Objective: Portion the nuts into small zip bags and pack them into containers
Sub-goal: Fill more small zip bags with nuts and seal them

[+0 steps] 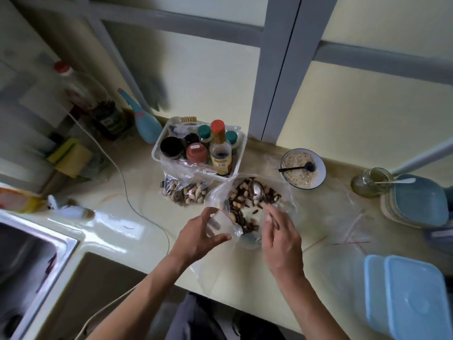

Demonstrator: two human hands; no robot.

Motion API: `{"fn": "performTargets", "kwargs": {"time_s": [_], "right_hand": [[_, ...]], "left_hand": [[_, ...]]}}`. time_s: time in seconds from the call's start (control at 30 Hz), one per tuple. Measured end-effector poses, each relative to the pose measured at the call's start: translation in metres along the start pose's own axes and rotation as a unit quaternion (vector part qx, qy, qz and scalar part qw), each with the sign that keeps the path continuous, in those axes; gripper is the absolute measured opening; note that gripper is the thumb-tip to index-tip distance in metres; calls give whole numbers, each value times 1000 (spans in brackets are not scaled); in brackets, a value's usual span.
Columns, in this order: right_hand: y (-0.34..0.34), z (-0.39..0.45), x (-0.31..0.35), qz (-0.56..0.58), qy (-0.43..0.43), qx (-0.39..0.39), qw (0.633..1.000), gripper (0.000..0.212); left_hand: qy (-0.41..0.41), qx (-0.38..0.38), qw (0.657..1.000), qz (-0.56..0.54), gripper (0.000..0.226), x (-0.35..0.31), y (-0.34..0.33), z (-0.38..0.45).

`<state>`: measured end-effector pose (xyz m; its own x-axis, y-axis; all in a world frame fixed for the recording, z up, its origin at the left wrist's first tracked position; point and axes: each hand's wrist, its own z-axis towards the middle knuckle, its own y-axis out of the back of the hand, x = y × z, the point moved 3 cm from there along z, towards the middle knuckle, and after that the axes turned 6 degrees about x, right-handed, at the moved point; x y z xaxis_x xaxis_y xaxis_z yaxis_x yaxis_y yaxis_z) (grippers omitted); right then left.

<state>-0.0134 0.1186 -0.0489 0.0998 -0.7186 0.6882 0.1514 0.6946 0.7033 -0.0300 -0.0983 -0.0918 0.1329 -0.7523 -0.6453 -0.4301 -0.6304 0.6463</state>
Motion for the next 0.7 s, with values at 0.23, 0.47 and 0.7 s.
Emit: {"fn": "performTargets", "kwargs": {"time_s": [0.23, 0.47, 0.7], "right_hand": [[34, -4, -23, -79, -78, -34, 993, 30], [19, 10, -5, -97, -133, -50, 985, 25], [15, 9, 2, -103, -164, -57, 979, 17]], "left_hand": [[35, -68, 997, 8, 75, 0, 10, 11], [36, 61, 994, -85, 49, -8, 27, 44], [-73, 75, 985, -134, 19, -62, 42, 35]]}}
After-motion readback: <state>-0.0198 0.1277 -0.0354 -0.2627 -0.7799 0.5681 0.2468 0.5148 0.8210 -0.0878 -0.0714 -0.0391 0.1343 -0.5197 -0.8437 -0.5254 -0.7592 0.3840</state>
